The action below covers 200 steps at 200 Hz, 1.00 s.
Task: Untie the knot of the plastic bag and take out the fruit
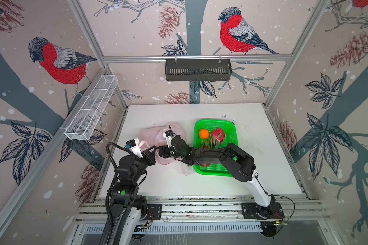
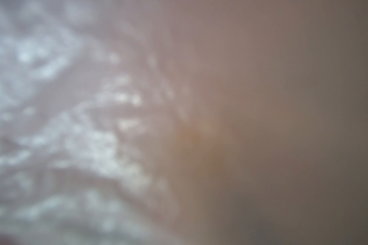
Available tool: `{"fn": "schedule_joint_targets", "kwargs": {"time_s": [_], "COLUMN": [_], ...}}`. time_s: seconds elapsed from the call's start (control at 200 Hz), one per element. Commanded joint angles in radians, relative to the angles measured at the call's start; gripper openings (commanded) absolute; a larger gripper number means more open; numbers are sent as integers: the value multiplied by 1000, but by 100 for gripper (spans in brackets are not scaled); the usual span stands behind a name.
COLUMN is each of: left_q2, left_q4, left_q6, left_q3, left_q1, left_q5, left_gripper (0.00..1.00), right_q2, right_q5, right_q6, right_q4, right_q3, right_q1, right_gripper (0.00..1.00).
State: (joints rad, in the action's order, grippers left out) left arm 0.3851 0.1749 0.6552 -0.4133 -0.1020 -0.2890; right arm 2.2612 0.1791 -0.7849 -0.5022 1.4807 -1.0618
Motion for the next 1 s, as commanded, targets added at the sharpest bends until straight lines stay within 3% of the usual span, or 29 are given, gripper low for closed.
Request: {"fn": "schedule_joint_targets", "kwargs": {"time_s": [0.0, 0.5, 0.996], "left_q2": [-7, -46, -66], "left_q4": [-43, -61, -90], "left_q6": [0, -8, -9], "left_q3": [4, 40, 76], "left_q1": [-4, -5, -6], "left_q5": [-36, -130, -176], "left_gripper": [0, 0, 0], "right_q2": [20, 132, 222], "right_q5": [-40, -73, -25], "right_q6": [-54, -47, 14], "right_q4": [-43, 86, 198], "right_q3": [29, 205, 329], "right_q1": [0, -18, -35], "right_gripper": [75, 94, 99]}}
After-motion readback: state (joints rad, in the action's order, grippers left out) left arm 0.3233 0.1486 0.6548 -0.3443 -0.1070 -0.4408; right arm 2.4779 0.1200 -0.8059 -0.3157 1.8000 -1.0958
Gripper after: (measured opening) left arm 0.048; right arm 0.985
